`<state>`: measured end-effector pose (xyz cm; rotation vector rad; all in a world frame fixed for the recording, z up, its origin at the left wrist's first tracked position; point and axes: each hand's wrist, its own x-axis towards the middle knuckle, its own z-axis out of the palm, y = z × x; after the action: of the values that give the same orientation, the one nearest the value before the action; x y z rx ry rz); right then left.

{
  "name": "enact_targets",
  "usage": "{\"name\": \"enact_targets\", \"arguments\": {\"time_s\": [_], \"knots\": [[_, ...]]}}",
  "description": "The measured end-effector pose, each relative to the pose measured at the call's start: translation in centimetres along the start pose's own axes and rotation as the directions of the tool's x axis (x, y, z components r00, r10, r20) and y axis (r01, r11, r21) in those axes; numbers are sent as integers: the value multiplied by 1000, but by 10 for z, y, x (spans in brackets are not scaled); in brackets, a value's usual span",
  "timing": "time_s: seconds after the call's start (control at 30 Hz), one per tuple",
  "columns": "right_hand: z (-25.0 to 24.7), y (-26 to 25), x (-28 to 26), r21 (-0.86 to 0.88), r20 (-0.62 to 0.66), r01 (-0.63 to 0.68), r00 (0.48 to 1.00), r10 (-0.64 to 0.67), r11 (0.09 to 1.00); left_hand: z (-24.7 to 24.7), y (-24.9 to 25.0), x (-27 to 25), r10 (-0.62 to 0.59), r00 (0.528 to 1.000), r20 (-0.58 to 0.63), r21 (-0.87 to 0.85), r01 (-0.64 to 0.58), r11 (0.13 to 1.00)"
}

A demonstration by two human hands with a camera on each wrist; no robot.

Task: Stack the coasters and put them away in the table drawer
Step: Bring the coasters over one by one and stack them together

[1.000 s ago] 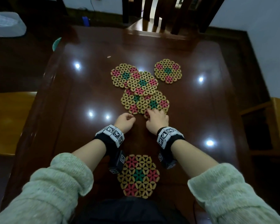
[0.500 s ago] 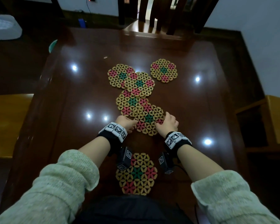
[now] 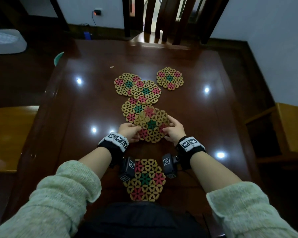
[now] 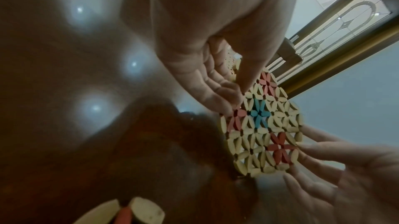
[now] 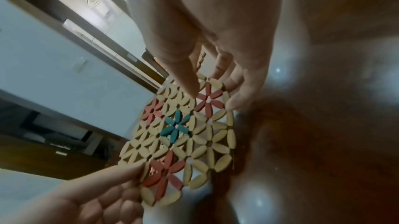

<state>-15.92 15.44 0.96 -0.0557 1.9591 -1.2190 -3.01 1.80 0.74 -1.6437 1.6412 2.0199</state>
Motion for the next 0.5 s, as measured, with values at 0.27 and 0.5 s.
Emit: {"name": "enact_targets", "arguments": {"time_s": [0.27,0.5], "knots": [[-11,22,-51,-8,-68,119,990,-120,993,-26,-29,-39,153,988,21,145,-154,977],[-14,66,-86,-20,-93,97,991,-98,995,-33,-82,-74,99,990,100,-52,-94,994]]}}
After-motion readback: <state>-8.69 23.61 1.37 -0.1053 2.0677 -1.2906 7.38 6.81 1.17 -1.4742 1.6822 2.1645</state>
